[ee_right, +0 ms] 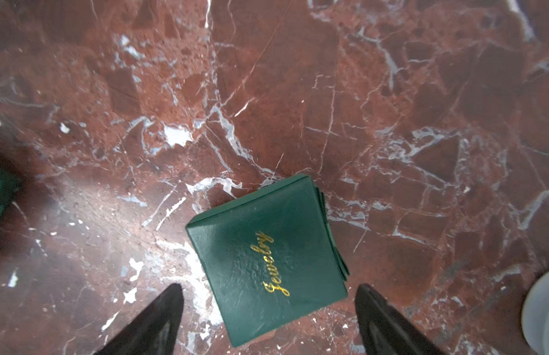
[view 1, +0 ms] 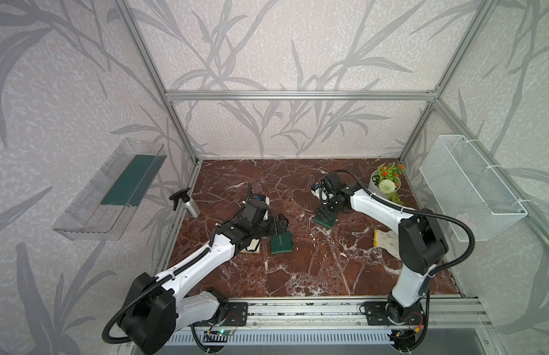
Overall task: Take the rings out of the lift-off lid box
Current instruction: Pick up the jewelry box from the center of the board.
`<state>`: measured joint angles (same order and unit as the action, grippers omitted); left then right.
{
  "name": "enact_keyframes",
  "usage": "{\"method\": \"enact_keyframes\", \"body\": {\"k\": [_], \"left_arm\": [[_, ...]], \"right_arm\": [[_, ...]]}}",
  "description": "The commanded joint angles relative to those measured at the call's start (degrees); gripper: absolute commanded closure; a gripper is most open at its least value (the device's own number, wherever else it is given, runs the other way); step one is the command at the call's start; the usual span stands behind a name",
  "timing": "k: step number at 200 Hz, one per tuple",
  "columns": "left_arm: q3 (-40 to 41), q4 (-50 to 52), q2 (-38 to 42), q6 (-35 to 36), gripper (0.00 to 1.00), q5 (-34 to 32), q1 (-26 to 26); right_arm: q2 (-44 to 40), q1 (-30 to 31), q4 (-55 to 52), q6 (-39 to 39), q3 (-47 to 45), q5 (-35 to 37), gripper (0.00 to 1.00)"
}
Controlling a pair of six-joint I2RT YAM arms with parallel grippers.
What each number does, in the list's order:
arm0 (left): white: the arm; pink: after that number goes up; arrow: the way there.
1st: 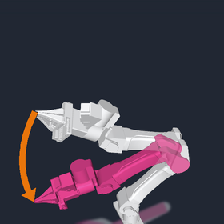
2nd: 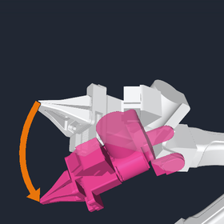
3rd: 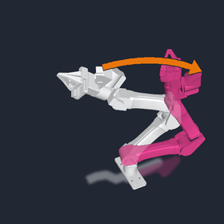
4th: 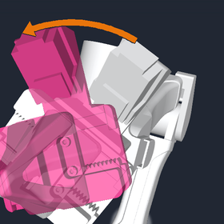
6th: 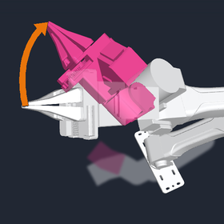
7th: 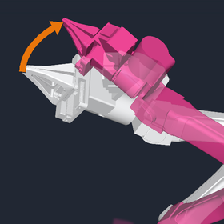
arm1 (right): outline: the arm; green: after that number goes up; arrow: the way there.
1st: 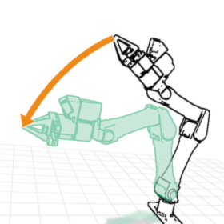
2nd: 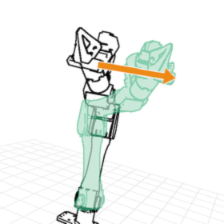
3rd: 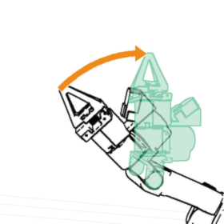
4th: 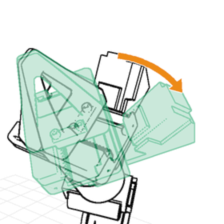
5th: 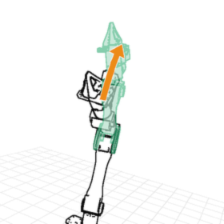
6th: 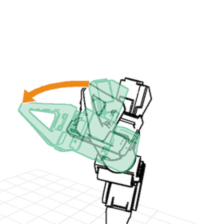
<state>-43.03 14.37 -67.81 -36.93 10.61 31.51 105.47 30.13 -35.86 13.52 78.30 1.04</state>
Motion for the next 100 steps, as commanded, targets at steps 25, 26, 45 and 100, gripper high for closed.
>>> {"method": "enact_keyframes", "body": {"k": [25, 26, 45, 100], "left_arm": [[-0.96, -2.00, -1.57, 1.16, 0.01, 0.78, -0.06], [-0.94, -2.03, -1.68, 1.16, 0.01, 0.80, -0.10], [-1.17, -2.48, -2.44, 1.15, 0.01, 1.64, -0.17], [-1.91, -2.63, -5.02, 1.39, 0.01, 1.19, -0.13]], "right_arm": [[5.90, -0.05, -6.50, 7.92, 7.77, -2.42, 0.10], [6.07, -0.02, -6.50, 7.92, 7.80, -2.21, 0.10], [7.97, -0.47, -7.44, 8.42, 9.52, -1.04, 0.09], [9.61, -1.64, -8.00, 9.66, 10.02, -2.45, 0.09]]}}
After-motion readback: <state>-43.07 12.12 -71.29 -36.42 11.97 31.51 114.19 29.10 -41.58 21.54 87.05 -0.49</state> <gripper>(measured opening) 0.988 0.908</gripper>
